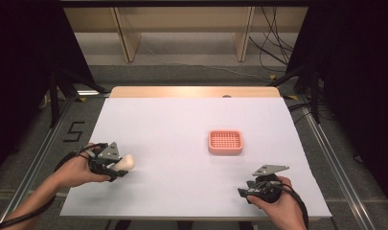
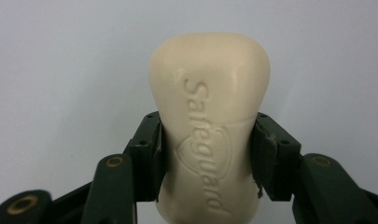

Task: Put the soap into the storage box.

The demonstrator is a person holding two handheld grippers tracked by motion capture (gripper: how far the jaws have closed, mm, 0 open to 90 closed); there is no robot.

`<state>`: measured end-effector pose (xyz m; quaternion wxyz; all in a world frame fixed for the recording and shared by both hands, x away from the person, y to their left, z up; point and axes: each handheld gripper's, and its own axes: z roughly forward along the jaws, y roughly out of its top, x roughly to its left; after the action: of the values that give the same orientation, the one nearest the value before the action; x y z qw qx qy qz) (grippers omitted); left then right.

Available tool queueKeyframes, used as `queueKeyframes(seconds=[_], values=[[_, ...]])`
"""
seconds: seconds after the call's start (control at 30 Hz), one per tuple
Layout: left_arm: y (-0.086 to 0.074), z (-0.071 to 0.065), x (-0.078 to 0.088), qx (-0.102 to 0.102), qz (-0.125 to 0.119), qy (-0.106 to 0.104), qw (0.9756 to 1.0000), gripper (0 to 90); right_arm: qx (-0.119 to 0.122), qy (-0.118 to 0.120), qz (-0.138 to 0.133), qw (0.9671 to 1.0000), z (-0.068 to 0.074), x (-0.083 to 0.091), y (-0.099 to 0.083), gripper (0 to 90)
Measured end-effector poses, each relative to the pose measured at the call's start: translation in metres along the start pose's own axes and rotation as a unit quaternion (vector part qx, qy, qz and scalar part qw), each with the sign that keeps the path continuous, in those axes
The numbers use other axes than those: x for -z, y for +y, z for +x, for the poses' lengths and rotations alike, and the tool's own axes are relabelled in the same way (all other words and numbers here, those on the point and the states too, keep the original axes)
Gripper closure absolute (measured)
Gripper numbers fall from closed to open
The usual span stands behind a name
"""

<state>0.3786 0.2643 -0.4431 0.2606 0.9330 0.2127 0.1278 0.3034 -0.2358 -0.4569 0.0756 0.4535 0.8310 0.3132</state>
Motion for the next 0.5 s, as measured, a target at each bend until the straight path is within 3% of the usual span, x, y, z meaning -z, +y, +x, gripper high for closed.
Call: queueKeyframes(seconds=[0.07, 0.1, 0.17, 0.2, 0.4, 0.47, 0.5], values=[[-0.0003, -0.0003, 0.0001, 0.001, -0.007, 0.002, 1.0, 49.5, -0.01, -0.001, 0.006, 0.9999, 0.0013, 0.0008, 0.0, 52.9], [-0.0001, 0.0, 0.0007, -0.002, -0.011, 0.008, 0.9999, 49.6, 0.001, -0.001, -0.001, 1.0, 0.0001, -0.0001, 0.0, 52.9], [0.0002, -0.0001, 0.0017, -0.002, -0.015, 0.007, 0.9999, 49.6, -0.006, 0.0, 0.002, 1.0, 0.0011, 0.0006, -0.0001, 52.9], [-0.0004, -0.0014, 0.0014, 0.007, -0.023, 0.01, 0.9997, 49.6, 0.003, -0.002, -0.004, 1.0, -0.0001, 0.0001, 0.0, 52.9], [-0.0011, -0.0029, 0.0018, 0.014, -0.039, 0.016, 0.999, 49.5, -0.007, -0.001, -0.005, 1.0, 0.0008, 0.0003, 0.0, 52.9], [-0.0019, -0.0039, 0.0003, 0.017, -0.05, 0.009, 0.9985, 49.6, -0.005, -0.002, 0.003, 1.0, 0.0006, 0.002, 0.0007, 52.9], [-0.0022, -0.0041, 0.0003, 0.016, -0.05, 0.01, 0.9986, 49.6, -0.004, -0.002, -0.006, 1.0, 0.0003, 0.001, 0.0003, 52.9]])
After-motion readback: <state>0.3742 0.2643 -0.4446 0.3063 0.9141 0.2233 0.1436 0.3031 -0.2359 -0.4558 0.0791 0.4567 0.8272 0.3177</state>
